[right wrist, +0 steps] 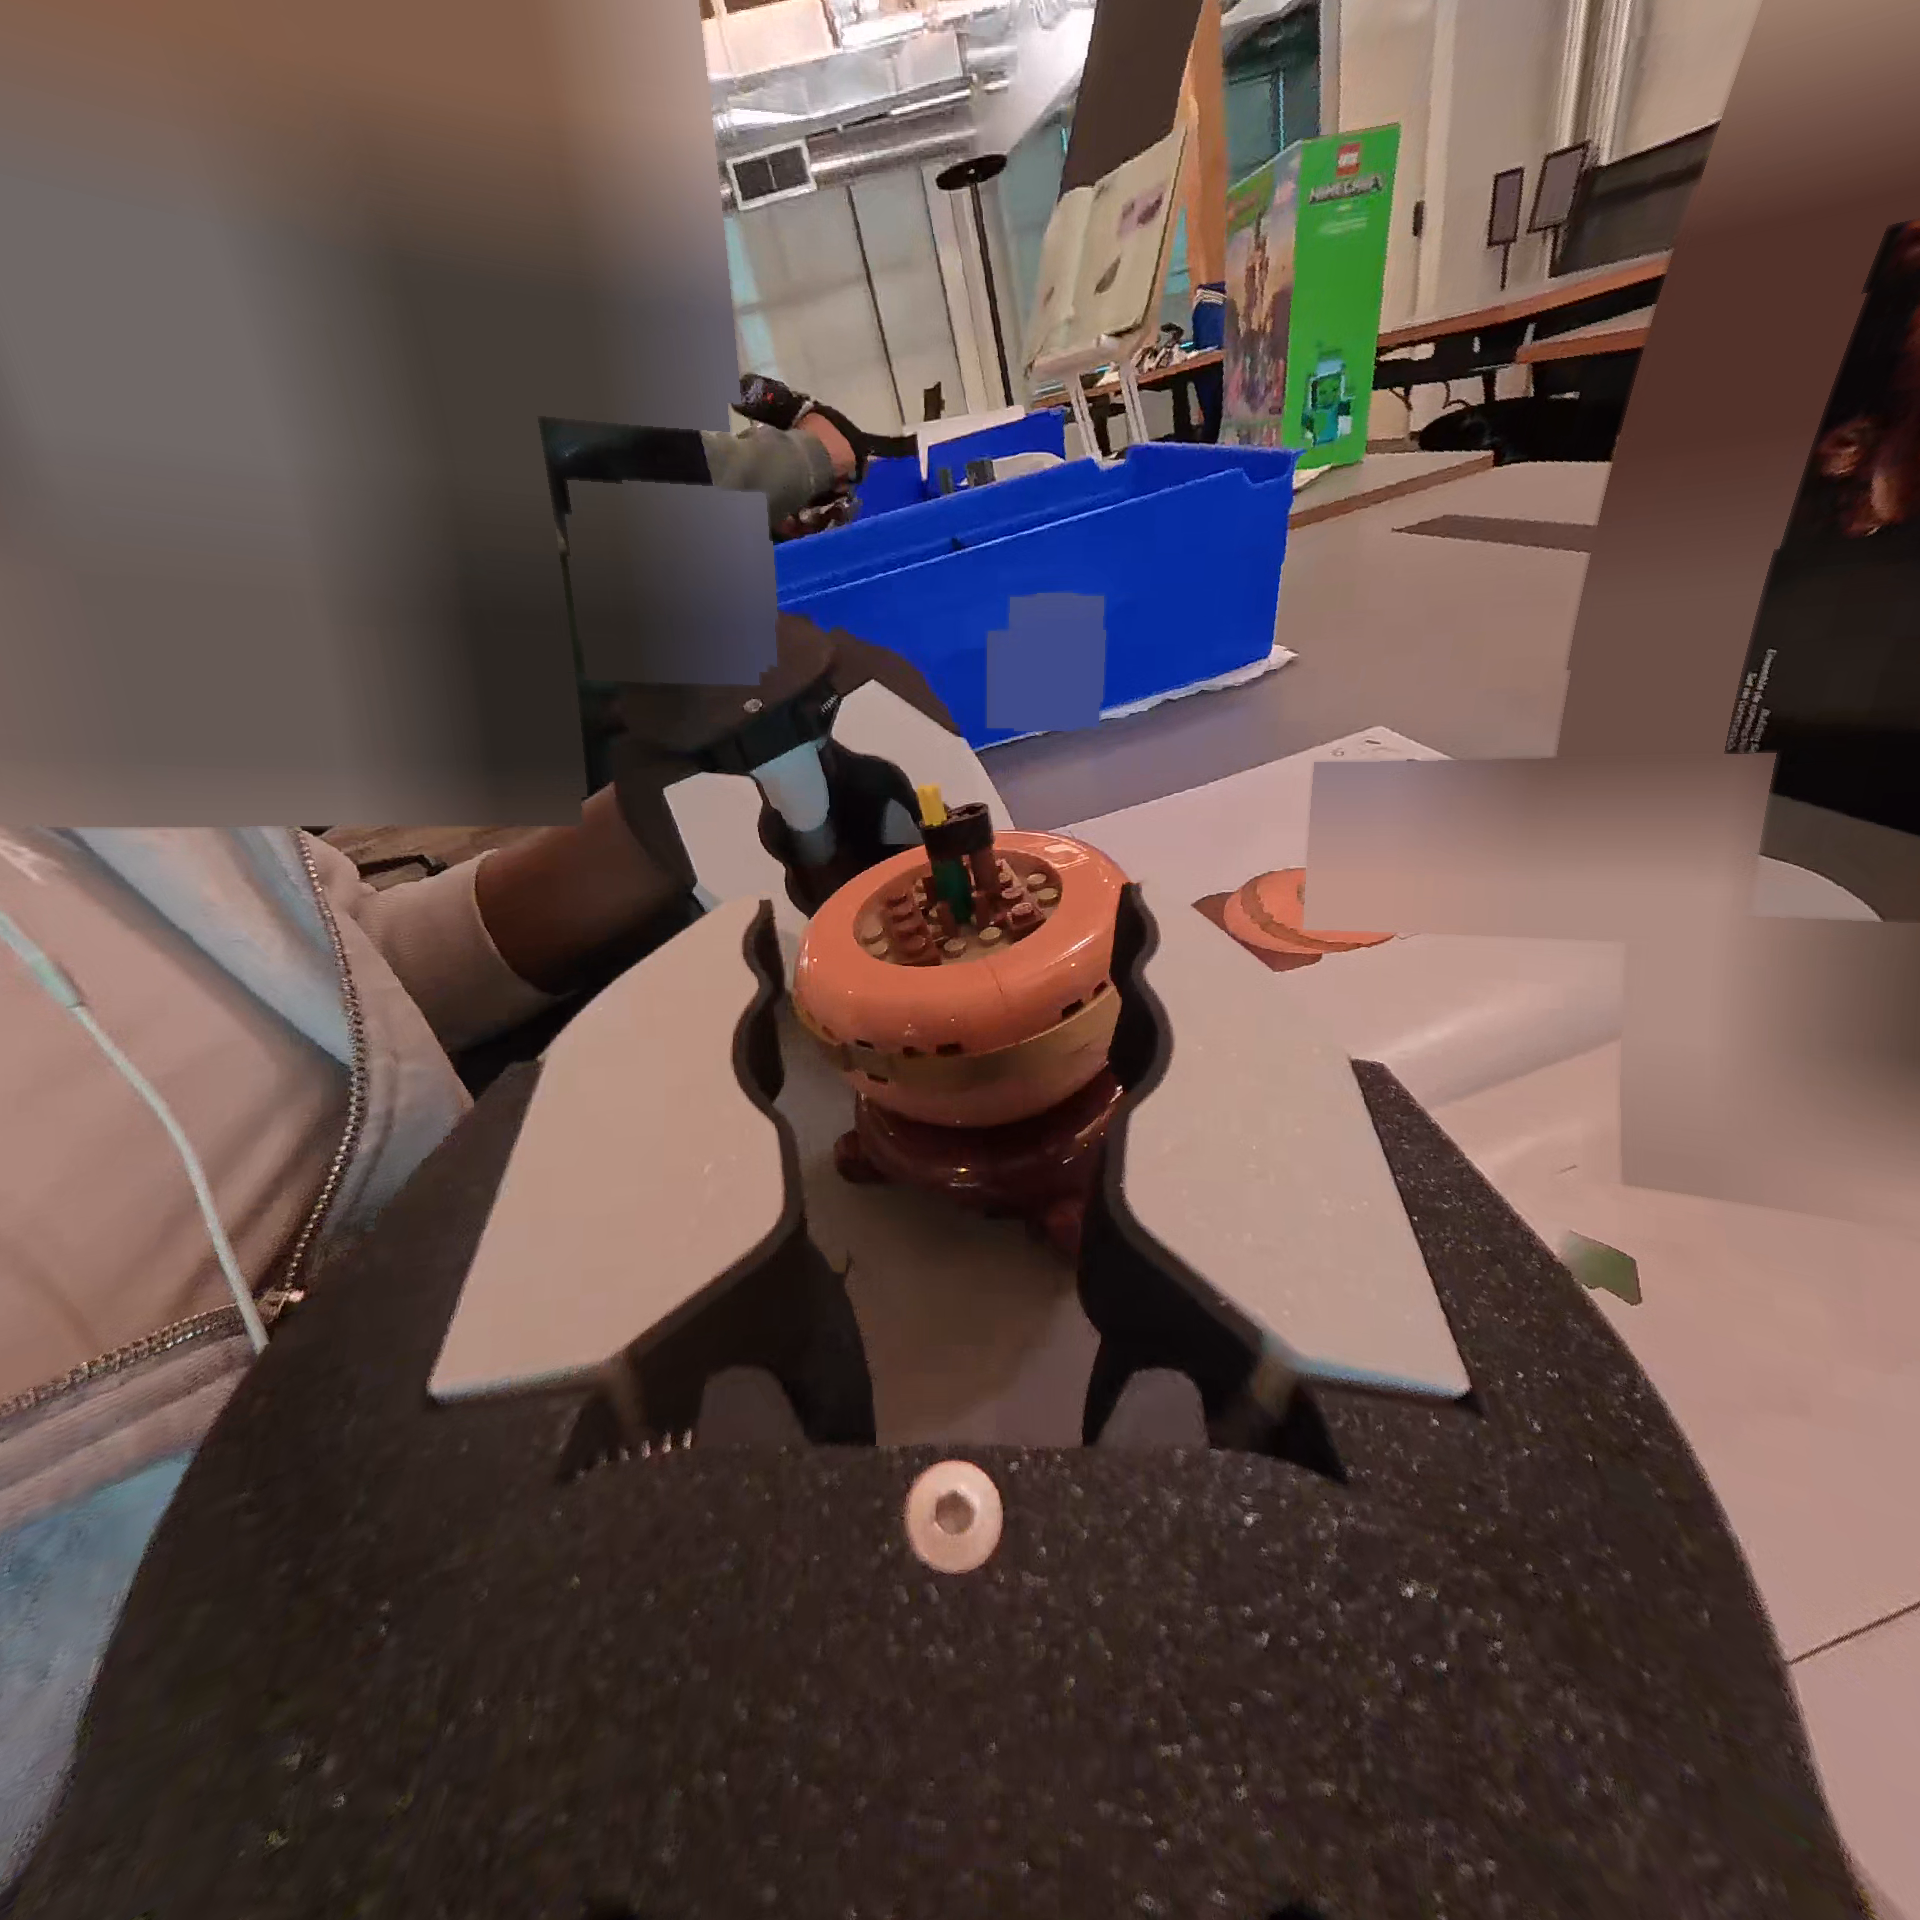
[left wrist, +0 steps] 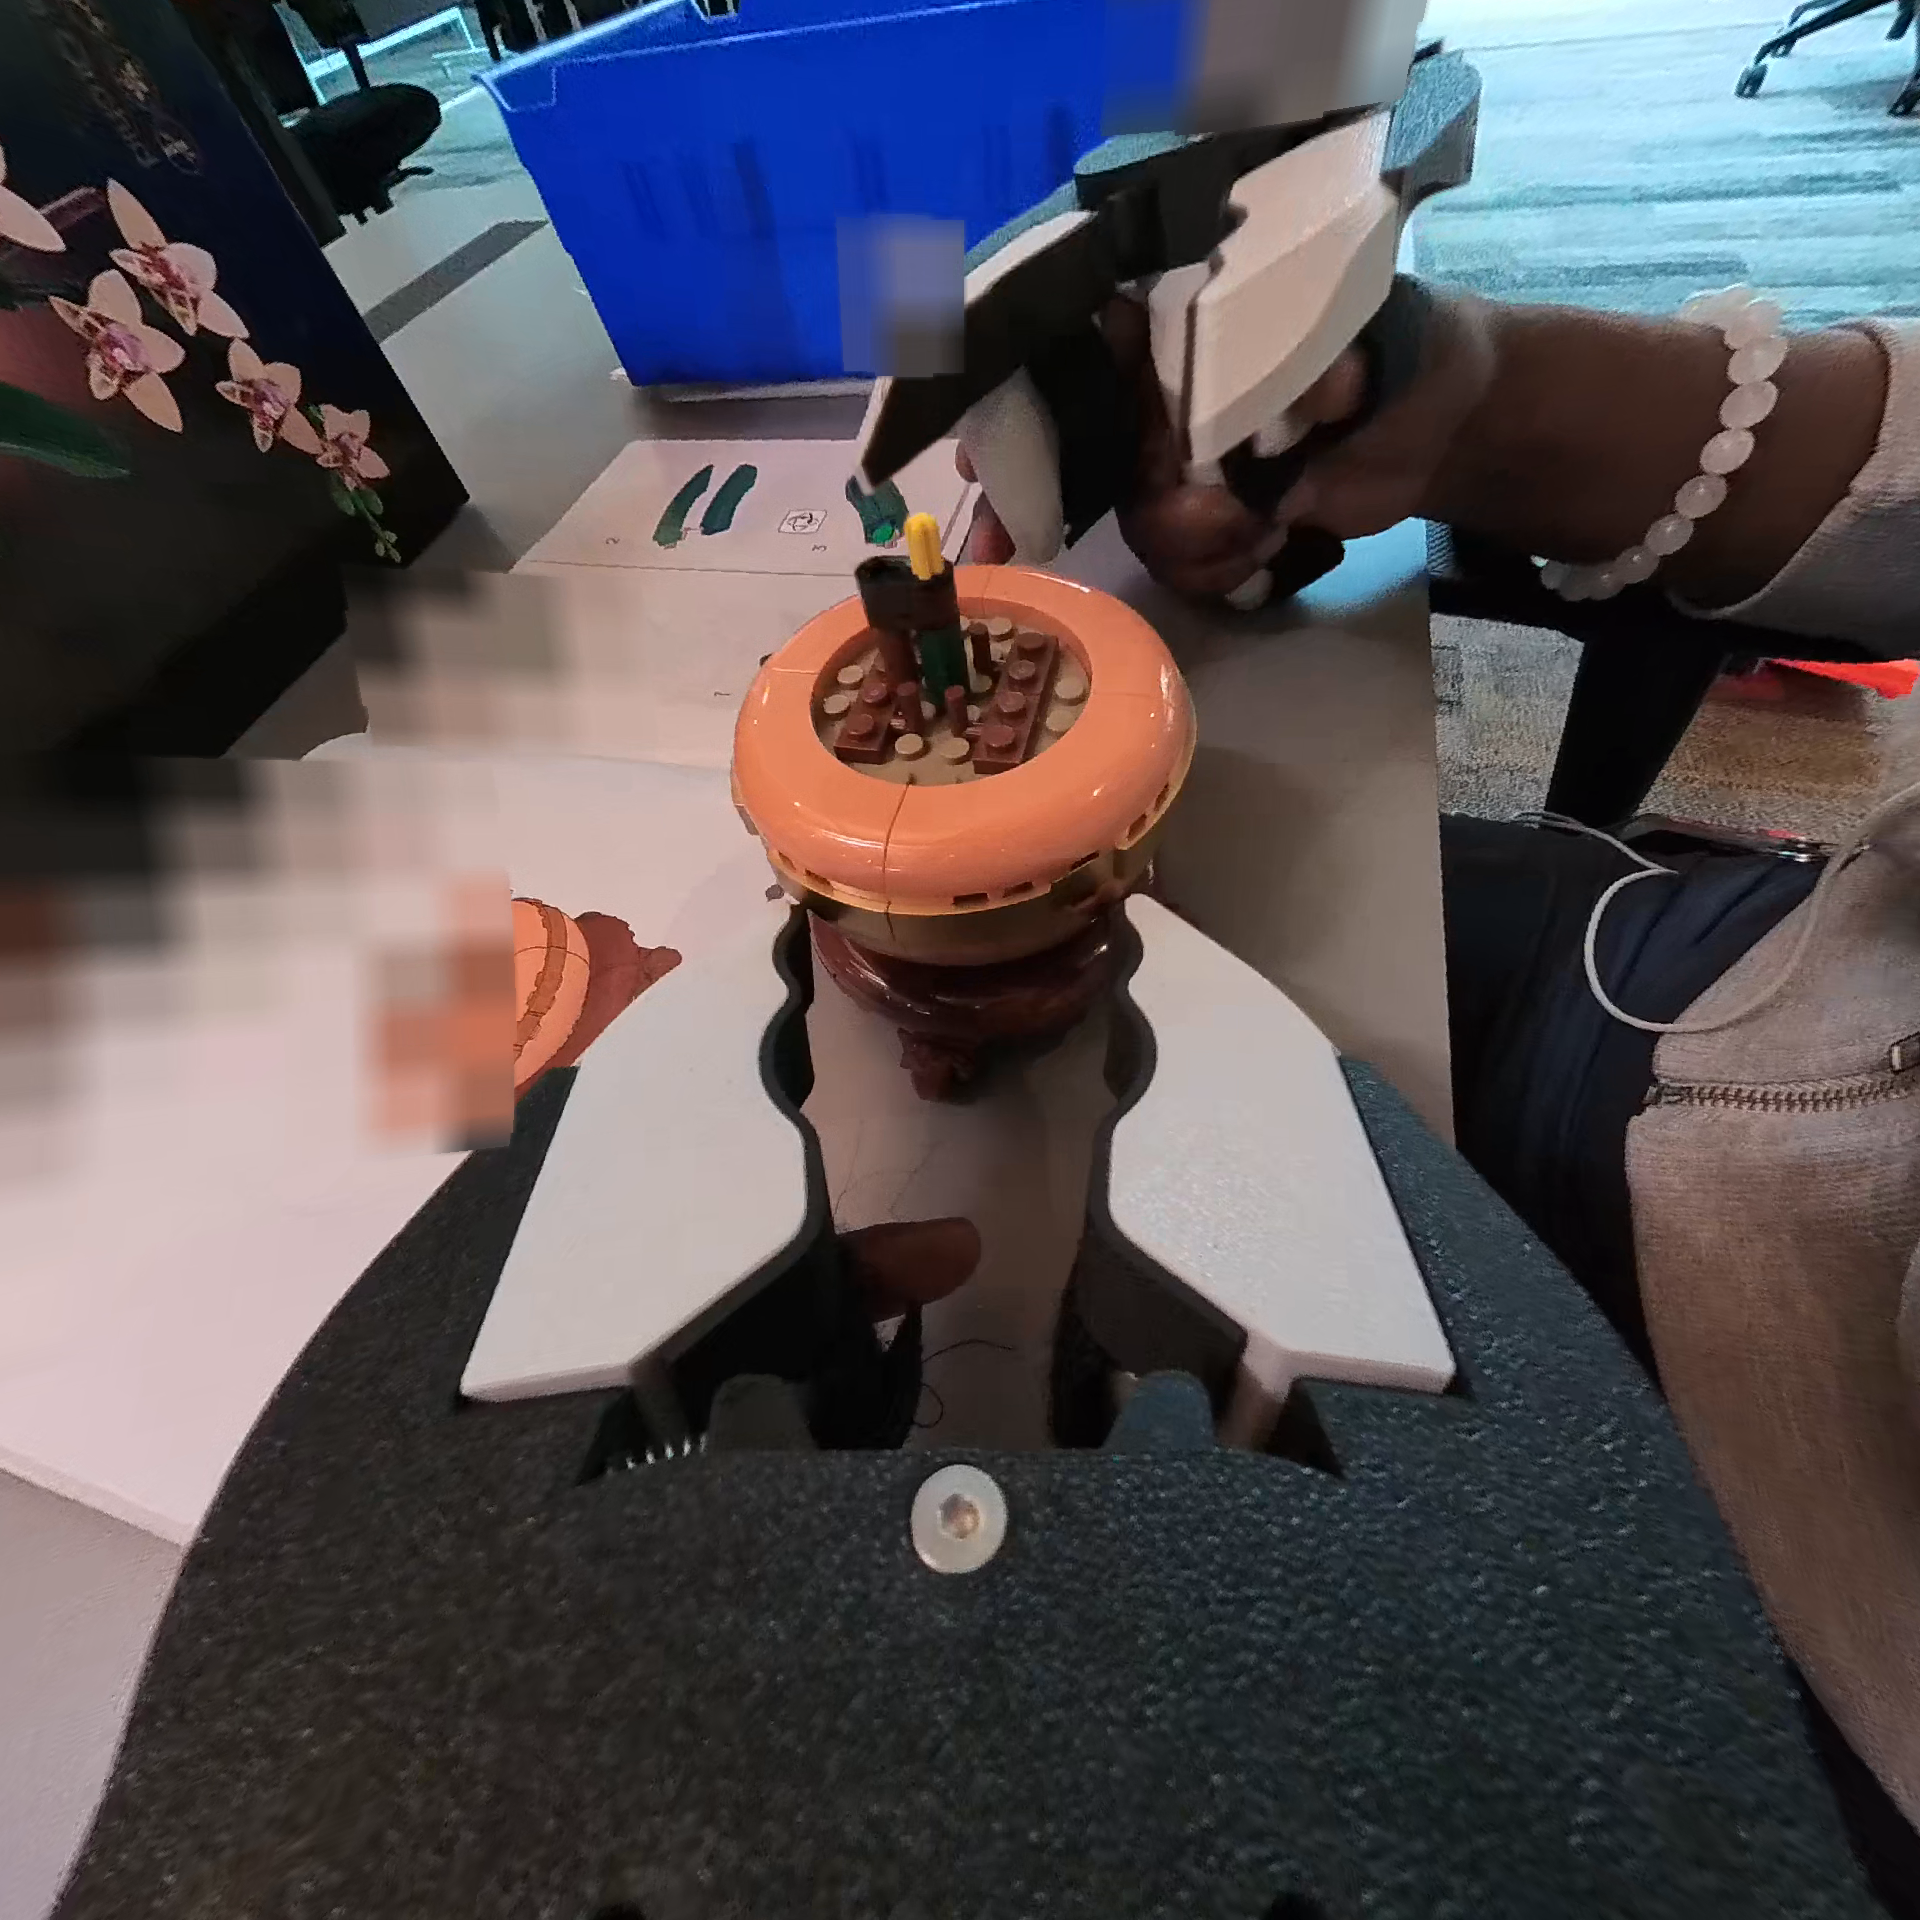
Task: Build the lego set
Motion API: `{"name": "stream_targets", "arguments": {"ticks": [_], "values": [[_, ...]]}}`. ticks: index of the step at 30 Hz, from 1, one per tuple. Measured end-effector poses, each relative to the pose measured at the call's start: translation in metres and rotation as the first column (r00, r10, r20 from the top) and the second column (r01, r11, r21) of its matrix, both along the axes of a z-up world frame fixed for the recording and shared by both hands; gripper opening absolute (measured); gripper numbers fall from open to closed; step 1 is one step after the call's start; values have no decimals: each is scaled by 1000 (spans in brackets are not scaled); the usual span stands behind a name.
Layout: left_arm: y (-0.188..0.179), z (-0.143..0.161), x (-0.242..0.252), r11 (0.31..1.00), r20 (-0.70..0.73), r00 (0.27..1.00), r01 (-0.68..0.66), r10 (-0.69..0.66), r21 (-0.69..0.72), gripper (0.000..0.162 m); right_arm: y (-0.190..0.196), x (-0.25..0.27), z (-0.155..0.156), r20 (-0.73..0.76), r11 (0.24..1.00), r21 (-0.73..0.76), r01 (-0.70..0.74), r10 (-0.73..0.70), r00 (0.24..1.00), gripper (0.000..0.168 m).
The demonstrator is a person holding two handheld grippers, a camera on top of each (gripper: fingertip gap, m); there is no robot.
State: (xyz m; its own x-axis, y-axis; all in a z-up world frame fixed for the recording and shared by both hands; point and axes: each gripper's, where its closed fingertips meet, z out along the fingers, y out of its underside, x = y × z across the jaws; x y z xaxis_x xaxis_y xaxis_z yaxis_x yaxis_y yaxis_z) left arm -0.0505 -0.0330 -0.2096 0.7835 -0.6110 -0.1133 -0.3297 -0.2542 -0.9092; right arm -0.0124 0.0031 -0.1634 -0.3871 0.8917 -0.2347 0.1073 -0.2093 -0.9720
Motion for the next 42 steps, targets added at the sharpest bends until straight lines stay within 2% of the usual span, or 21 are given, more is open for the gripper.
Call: {"name": "stream_targets", "arguments": {"ticks": [4, 7, 9, 10, 11, 12, 13, 16, 18, 19, 21, 22, 24, 28, 29, 30, 31, 33, 38, 40, 42], "values": [[0, 9, -4, 999, 51, 999, -20, 18, 40, 62, -6, -3, -17, 72, 975, 221, -1, -16, 997, 96], [1, 23, -10, 994, 147, 989, -35, 19, 106, 99, -2, -6, -17, 1, 918, 388, 80, -88, 996, 133], [2, 35, -17, 983, 222, 975, -71, 32, 168, 120, 1, -4, -12, -34, 919, 380, 105, -99, 994, 140], [3, 41, -19, 976, 250, 968, -88, 36, 200, 125, 3, -2, -9, -54, 922, 370, 113, -100, 994, 134], [3, 46, -21, 967, 267, 963, -98, 33, 234, 127, 7, 2, -5, -79, 916, 378, 135, -114, 990, 112], [3, 52, -23, 954, 272, 962, -115, 37, 276, 122, 14, 8, 0, -117, 895, 411, 173, -136, 984, 50], [3, 60, -26, 928, 262, 964, -142, 50, 344, 102, 18, 15, 8, -184, 868, 449, 215, -146, 972, 0], [1, 88, -47, 787, 263, 950, -292, 171, 544, 41, 40, 31, 41, -402, 809, 407, 424, -259, 878, 0], [8, 83, -51, 816, 283, 938, -320, 201, 482, 0, 50, 36, 43, -410, 803, 388, 451, -288, 865, 0], [10, 82, -53, 815, 308, 929, -335, 203, 473, 0, 53, 37, 42, -416, 807, 384, 450, -284, 864, 17], [11, 82, -61, 786, 379, 903, -382, 204, 487, 9, 69, 36, 38, -415, 794, 337, 506, -357, 837, 78], [10, 83, -64, 781, 408, 890, -398, 202, 482, 27, 77, 36, 33, -391, 785, 335, 521, -387, 835, 93], [10, 83, -72, 783, 445, 868, -428, 219, 451, 59, 83, 39, 24, -351, 780, 351, 519, -404, 845, 97], [6, 94, -78, 739, 541, 823, -472, 173, 481, 89, 86, 46, 25, -356, 806, 299, 511, -402, 844, 93], [4, 97, -77, 732, 546, 823, -466, 154, 497, 80, 87, 47, 26, -363, 804, 299, 514, -402, 841, 76], [4, 96, -77, 733, 539, 828, -463, 156, 498, 71, 85, 48, 25, -375, 797, 338, 501, -374, 848, 26], [4, 92, -77, 737, 513, 839, -461, 181, 495, 62, 82, 48, 23, -374, 793, 370, 485, -350, 858, 0], [5, 88, -85, 711, 462, 846, -496, 266, 499, 2, 78, 43, 18, -345, 794, 399, 458, -333, 878, 0], [6, 81, -107, 687, 472, 787, -596, 397, 415, 0, 89, 35, 13, -276, 778, 401, 484, -402, 873, 14], [10, 67, -112, 746, 414, 784, -597, 462, 297, 5, 92, 31, 5, -157, 814, 382, 437, -409, 899, 26], [13, 44, -114, 811, 243, 804, -577, 542, 101, 12, 95, 28, -7, 42, 838, 409, 361, -412, 910, 13]]}}
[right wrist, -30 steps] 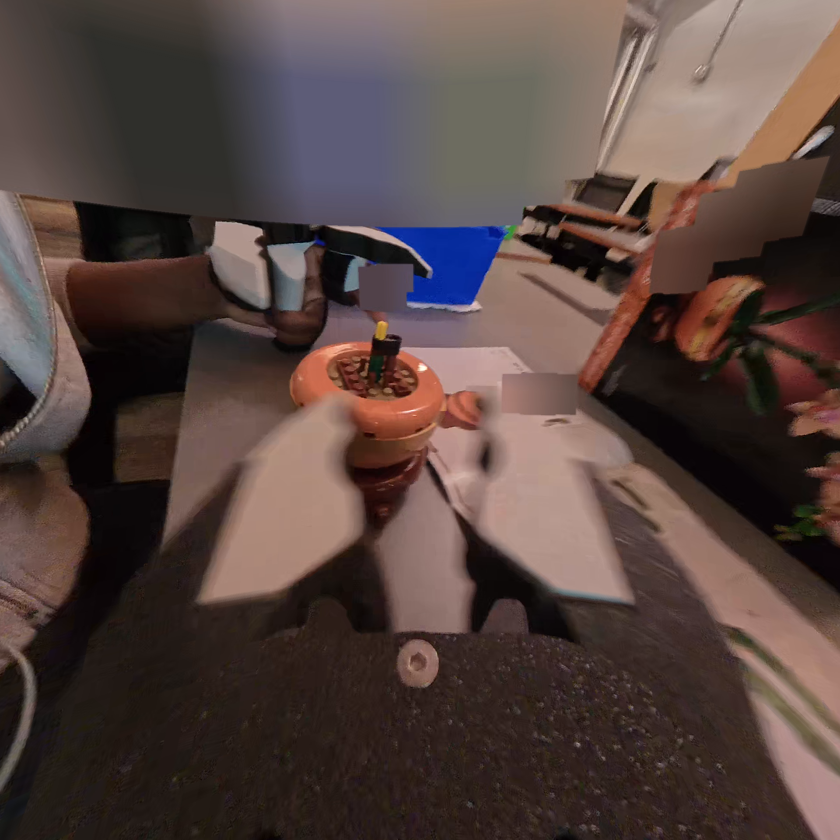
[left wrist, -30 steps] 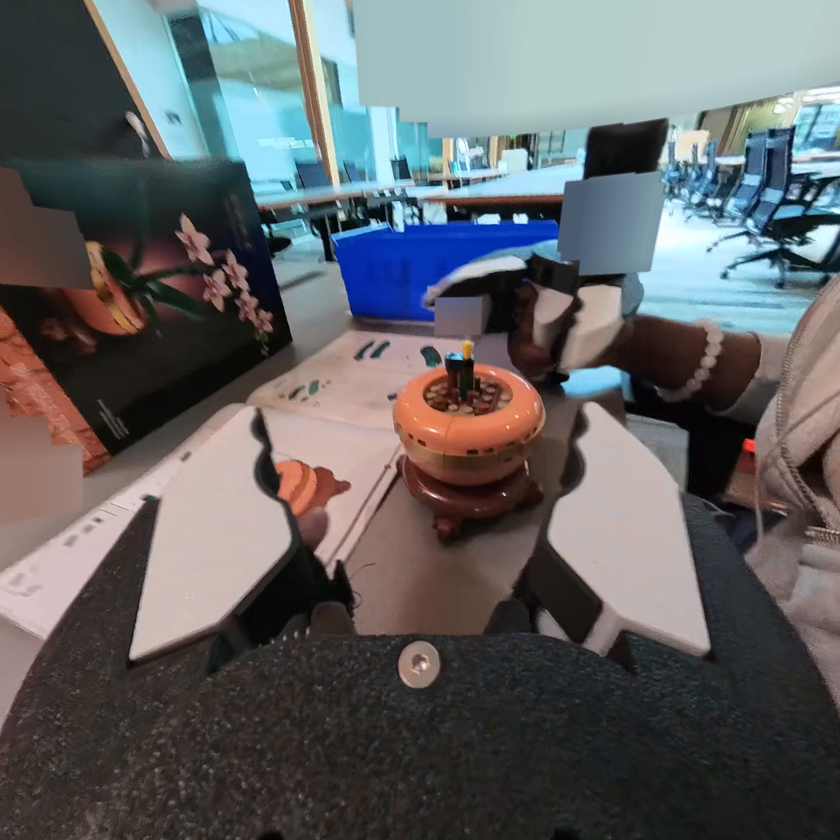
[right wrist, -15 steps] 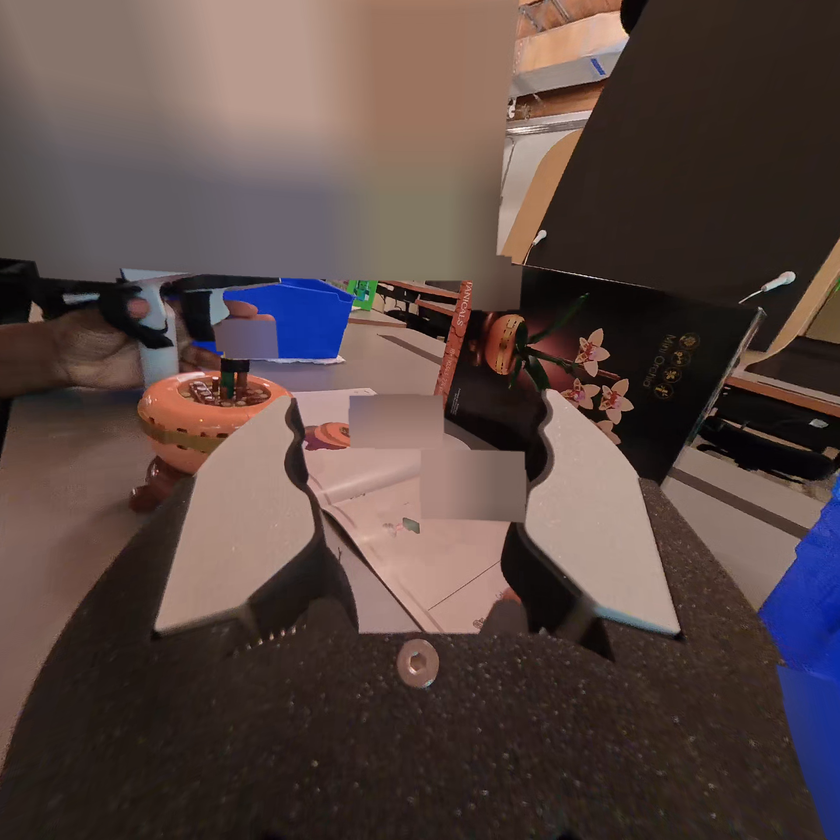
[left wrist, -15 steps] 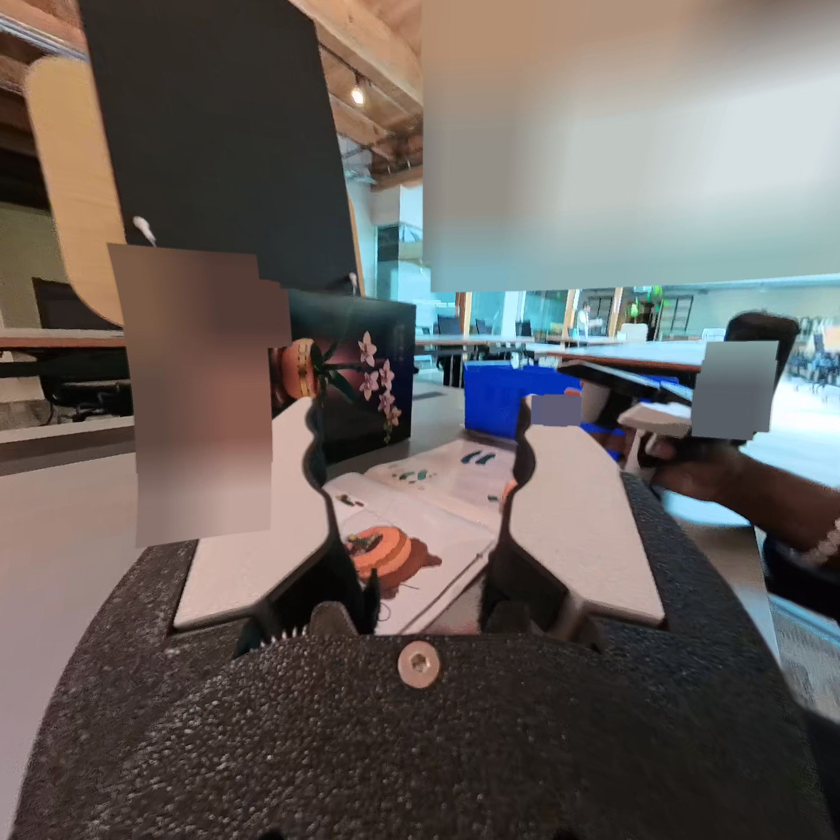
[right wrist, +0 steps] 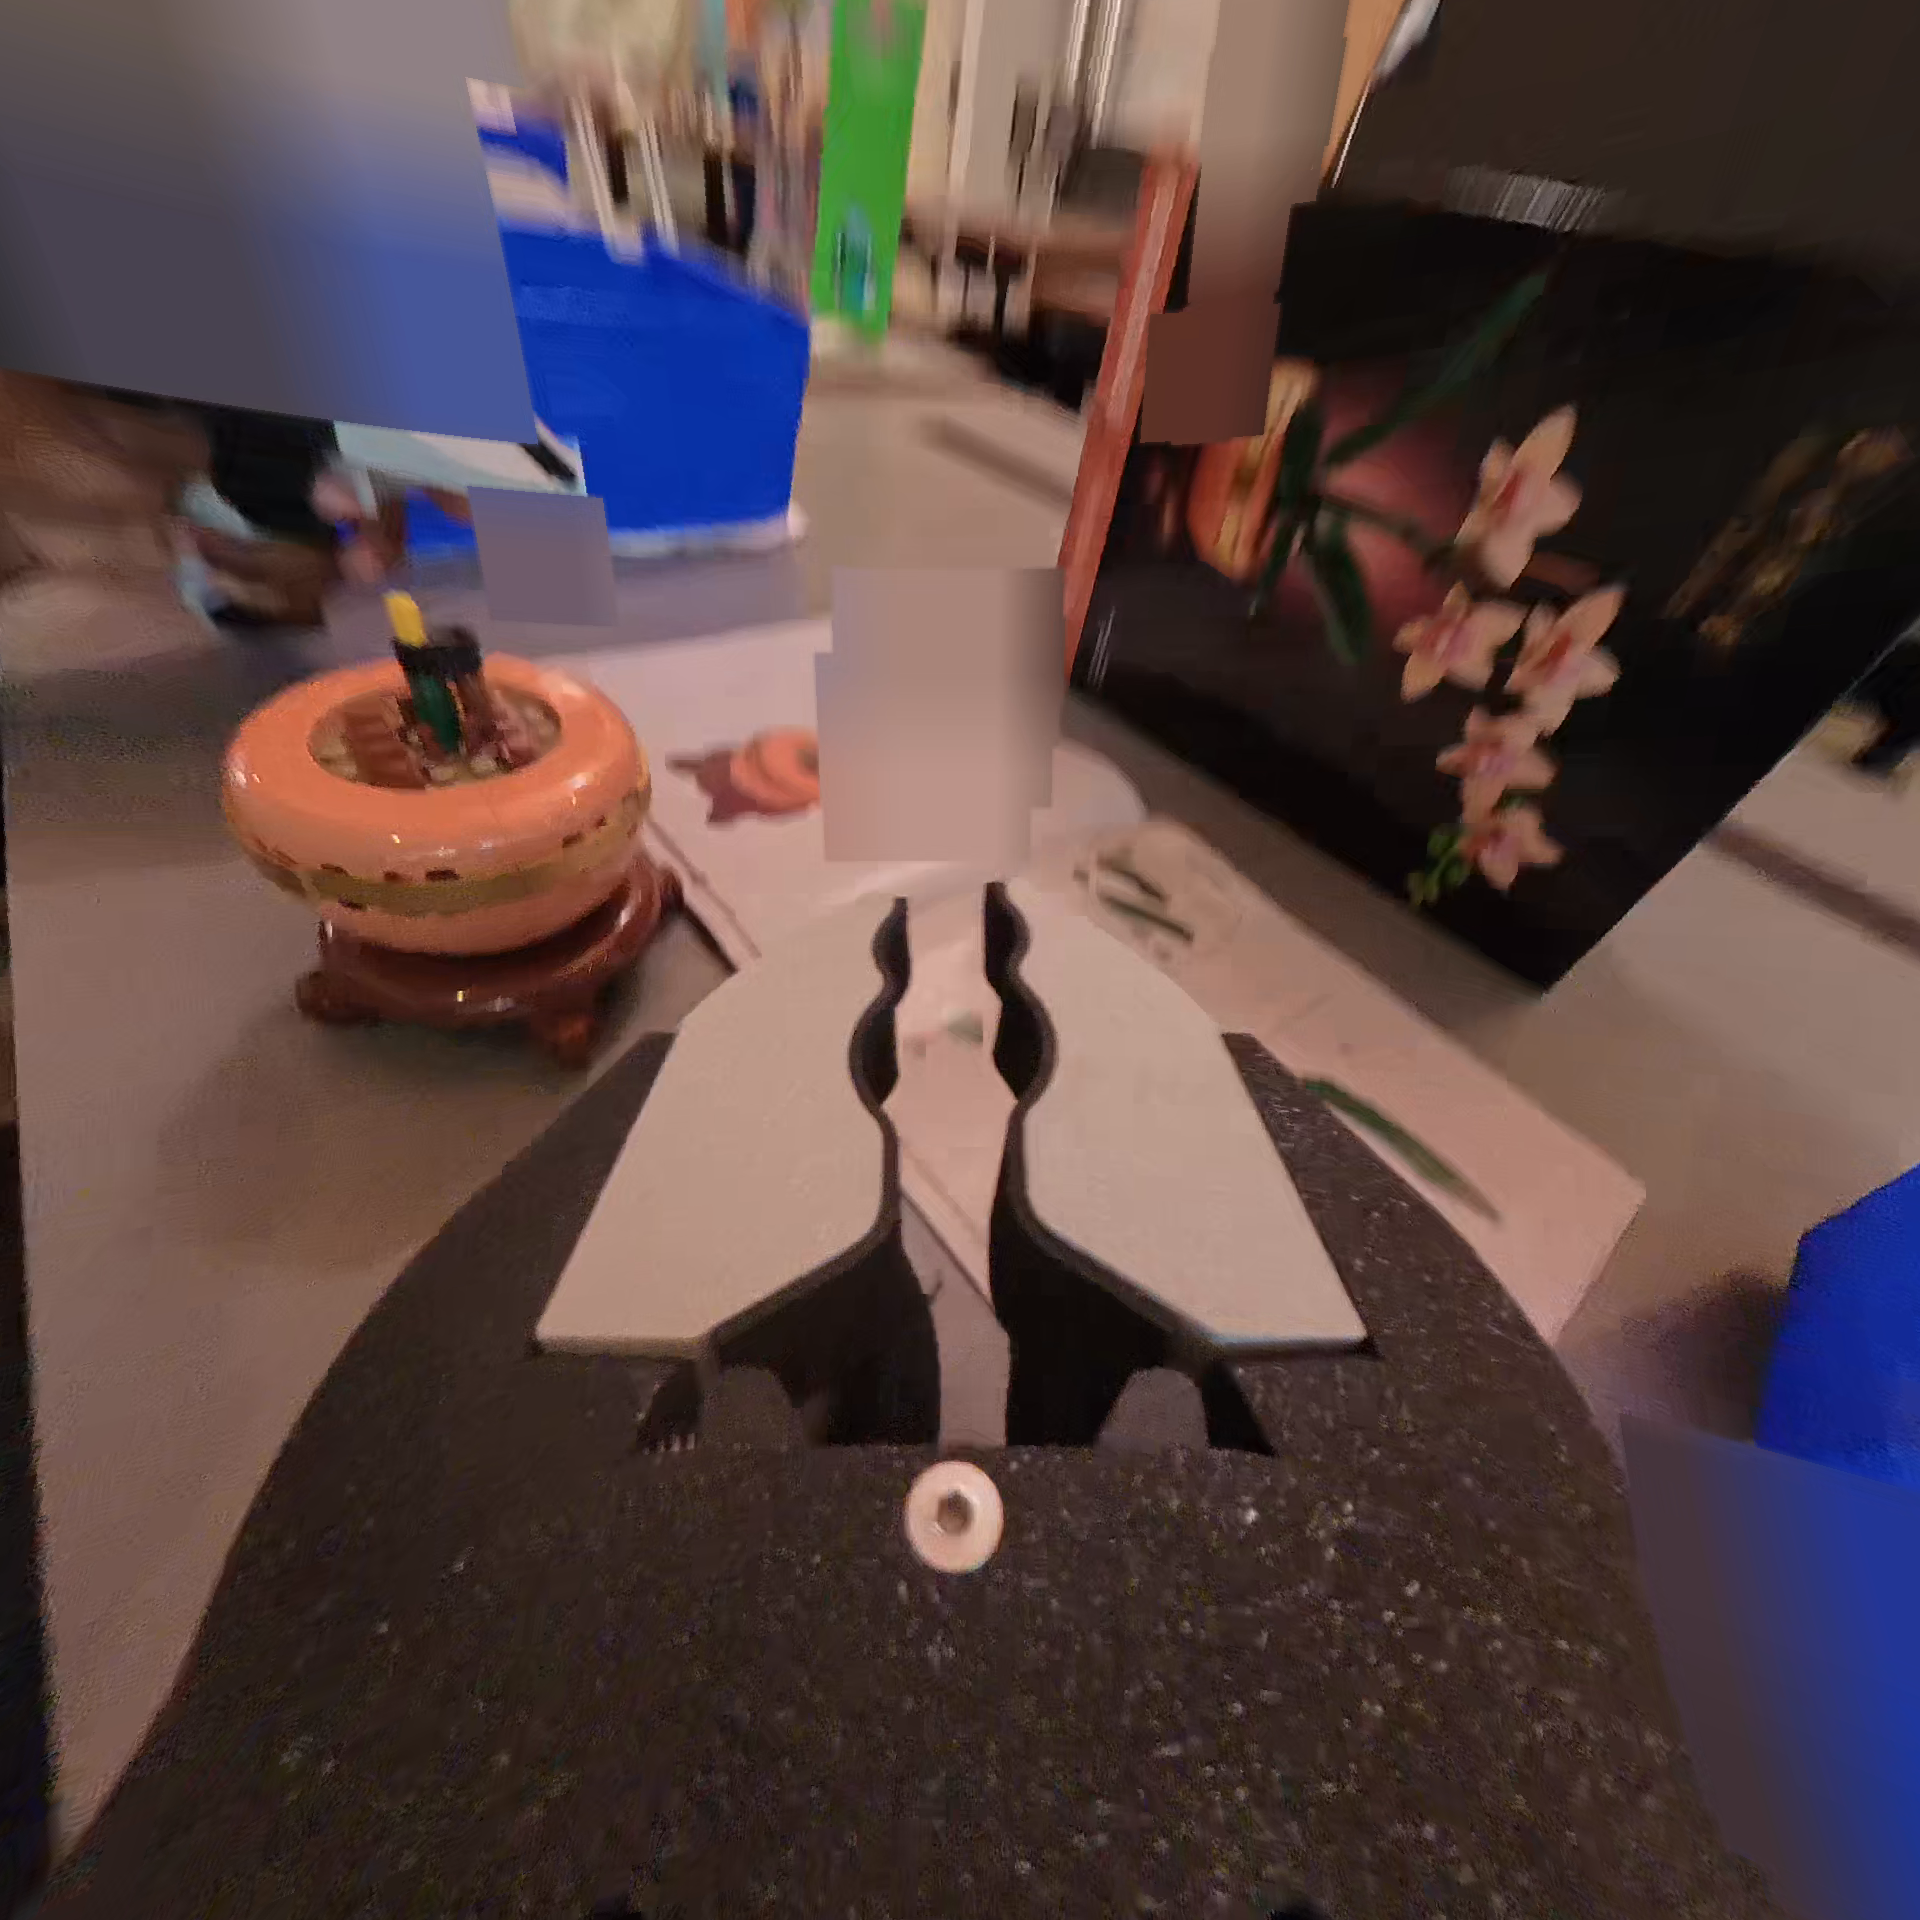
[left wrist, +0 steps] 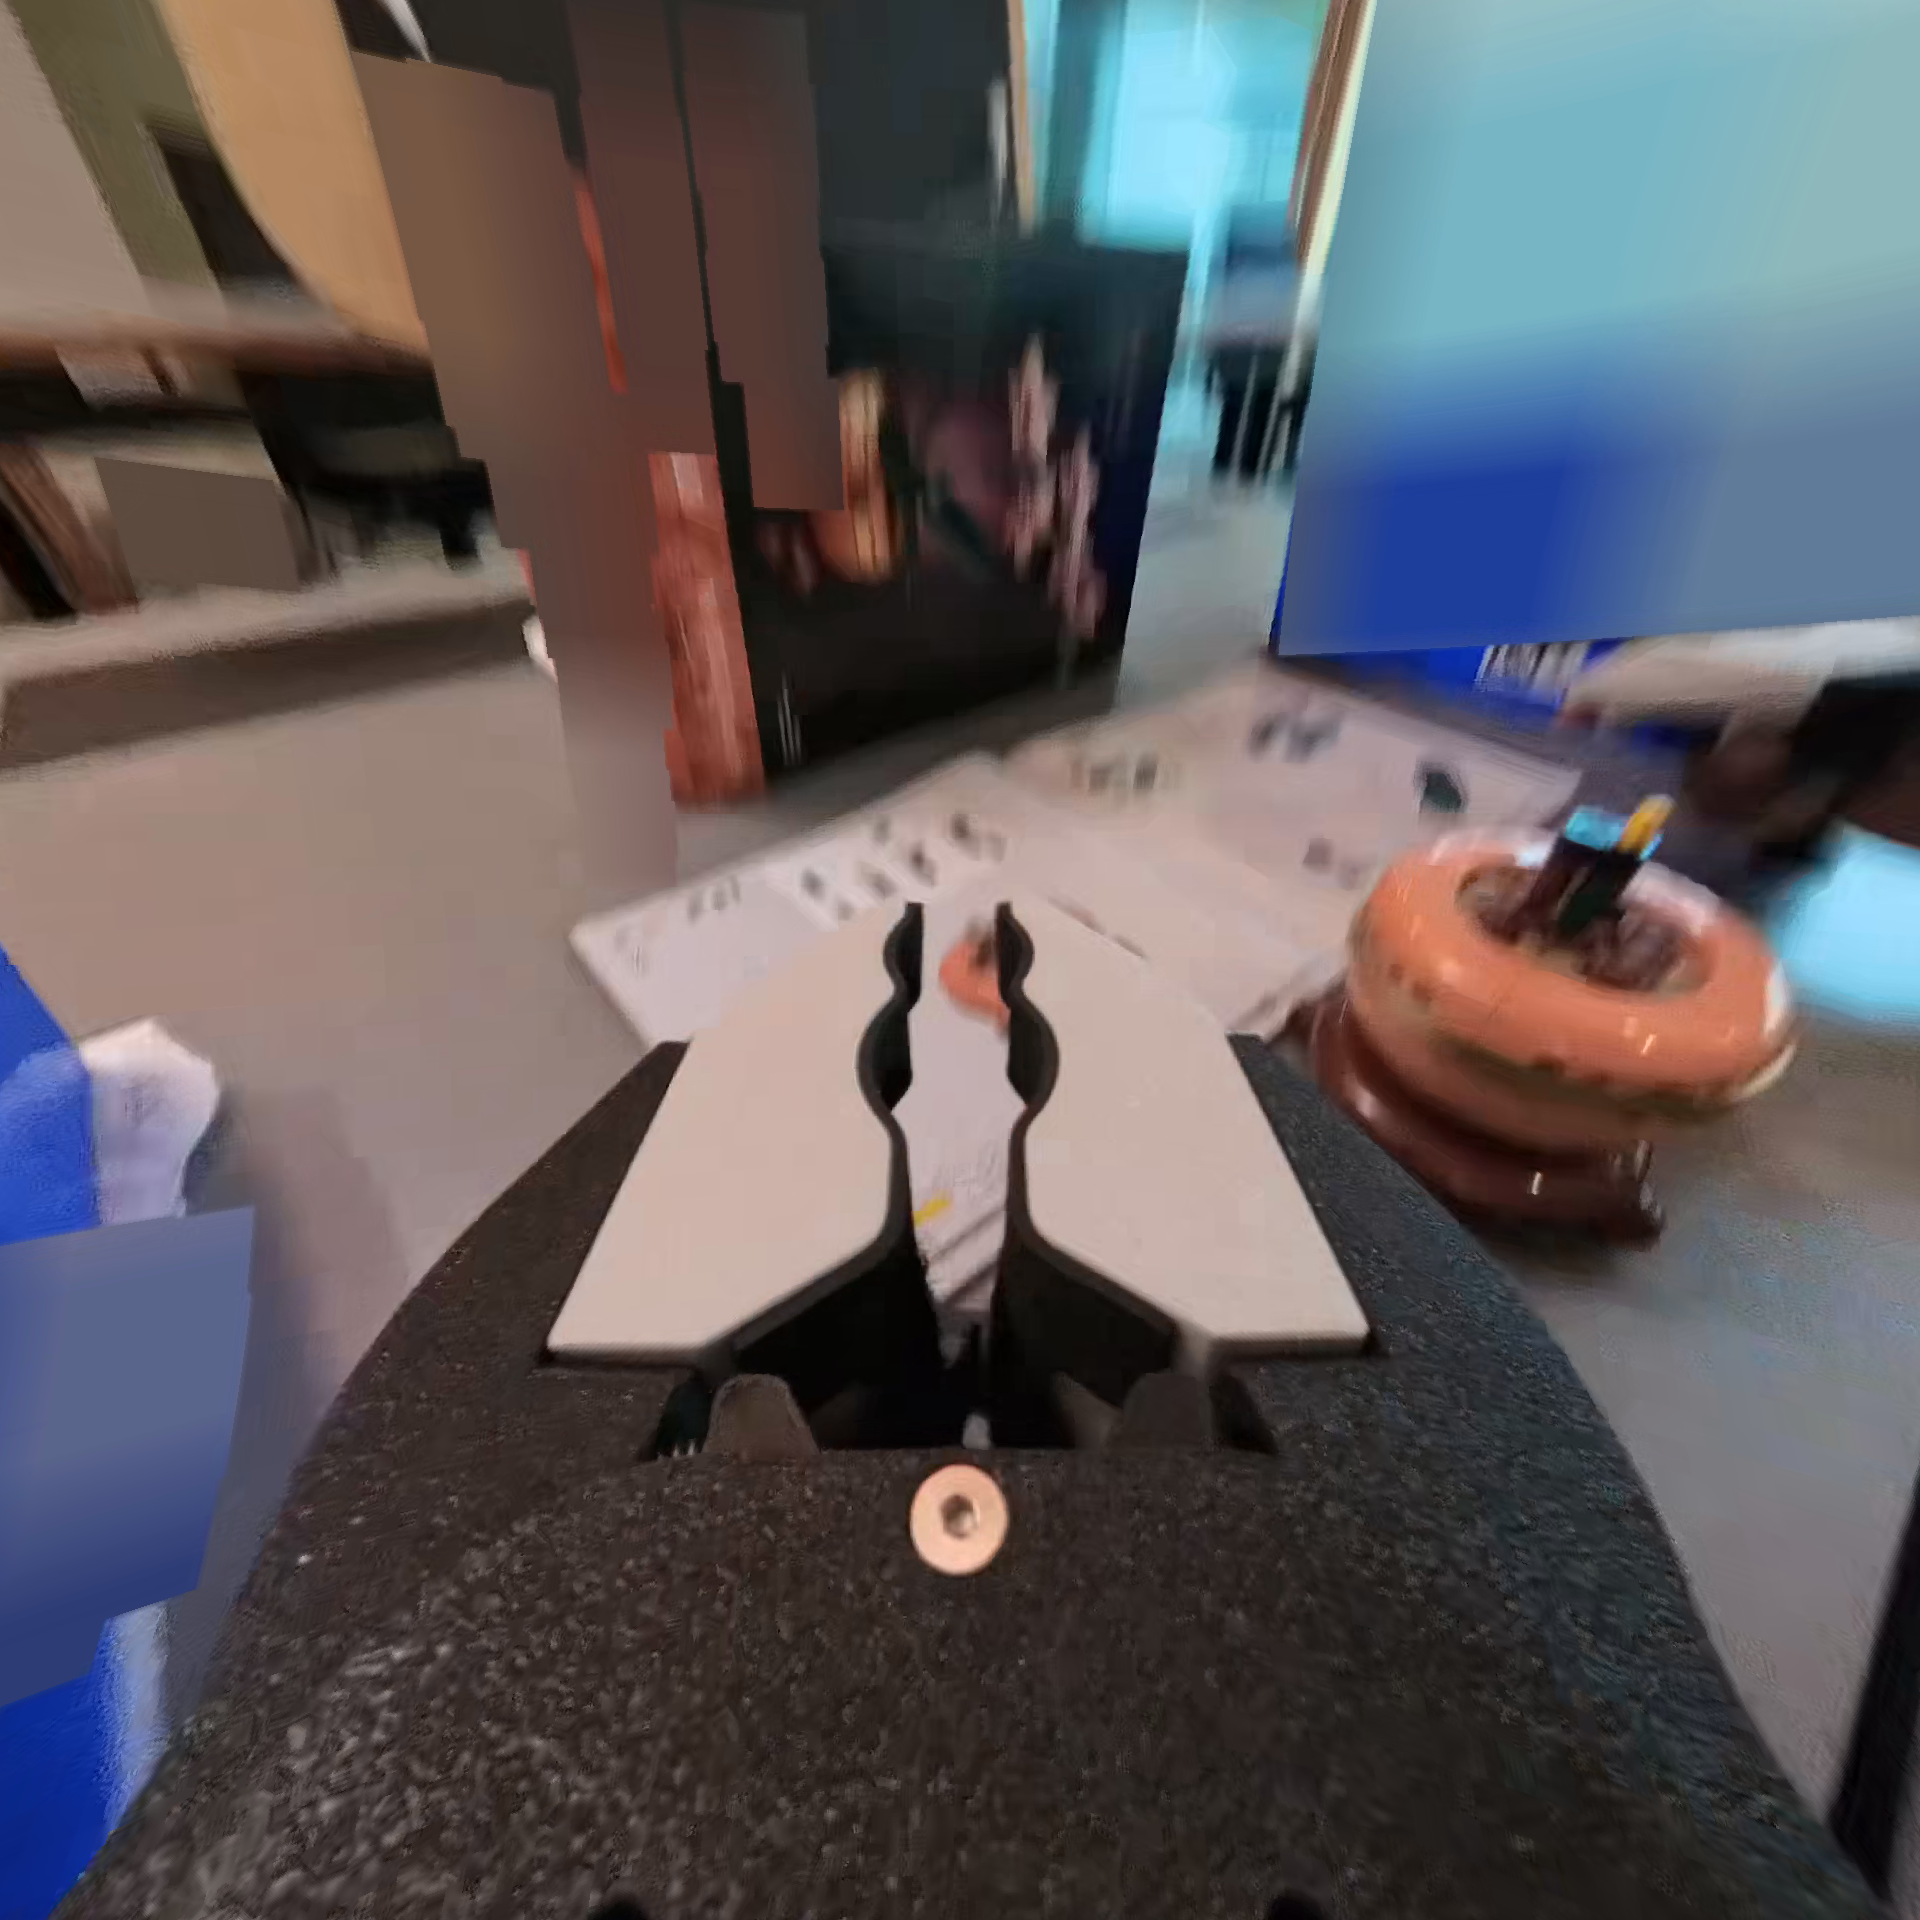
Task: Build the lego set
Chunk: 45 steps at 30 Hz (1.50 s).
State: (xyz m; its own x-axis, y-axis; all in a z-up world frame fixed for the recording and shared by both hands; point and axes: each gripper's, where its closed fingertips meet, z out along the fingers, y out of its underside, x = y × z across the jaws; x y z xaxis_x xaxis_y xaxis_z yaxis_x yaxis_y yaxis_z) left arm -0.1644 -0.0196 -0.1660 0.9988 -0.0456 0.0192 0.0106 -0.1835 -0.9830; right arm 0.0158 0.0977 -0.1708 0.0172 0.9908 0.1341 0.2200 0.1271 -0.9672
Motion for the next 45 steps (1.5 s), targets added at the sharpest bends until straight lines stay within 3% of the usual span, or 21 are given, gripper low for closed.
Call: {"name": "stream_targets", "arguments": {"ticks": [2, 5, 11, 18, 19, 21, 22, 24, 26, 29, 32, 34, 36, 41, 45], "values": [[0, -16, -8, 977, -100, 995, -38, 18, -208, 6, 7, 0, -17, 233, 999, -13, 36, -32, 972, 7], [3, -44, -6, 887, -181, 981, -24, -67, -461, 2, 25, 4, -44, 506, 994, 27, 105, -104, 856, 5], [16, -85, -7, 740, -267, 948, -52, -175, -671, 0, 46, 4, -85, 698, 989, 35, 142, -126, 705, 4], [26, -84, -17, 758, -259, 957, -70, -133, -648, 8, 62, -15, -84, 607, 987, 43, 157, -151, 780, 7], [25, -83, -19, 760, -278, 952, -88, -126, -644, 10, 63, -15, -82, 600, 989, 55, 138, -144, 787, 21], [23, -70, -14, 821, -291, 947, -56, -137, -569, 13, 37, -21, -60, 481, 999, -46, 14, 10, 876, 50], [20, -60, 3, 857, -254, 947, 41, -198, -514, 25, 15, -22, -43, 377, 990, -103, -100, 132, 917, 69], [4, -46, 42, 867, -162, 919, 266, -360, -421, 63, -26, -15, -21, 254, 955, -91, -283, 298, 920, 107], [-10, -46, 72, 830, -102, 881, 389, -462, -399, 89, -55, -11, -26, 282, 925, -17, -379, 368, 886, 117], [-9, -54, 99, 798, -108, 842, 450, -529, -401, 98, -87, -19, -44, 331, 891, -28, -454, 437, 837, 106], [-1, -54, 114, 795, -103, 830, 479, -548, -372, 89, -101, -33, -42, 271, 872, -86, -482, 486, 831, 89], [0, -51, 124, 795, -99, 819, 509, -565, -330, 74, -104, -40, -42, 256, 868, -76, -491, 493, 831, 80], [0, -51, 123, 812, -118, 826, 500, -552, -302, 70, -102, -44, -42, 255, 870, -40, -491, 484, 837, 75], [-2, -32, 100, 831, -127, 842, 473, -524, -291, 69, -102, -72, -17, 236, 857, -16, -515, 504, 831, 74], [10, -5, 47, 851, -169, 860, 412, -481, -326, 70, -86, -127, 11, 249, 839, 47, -543, 516, 820, 73]]}}
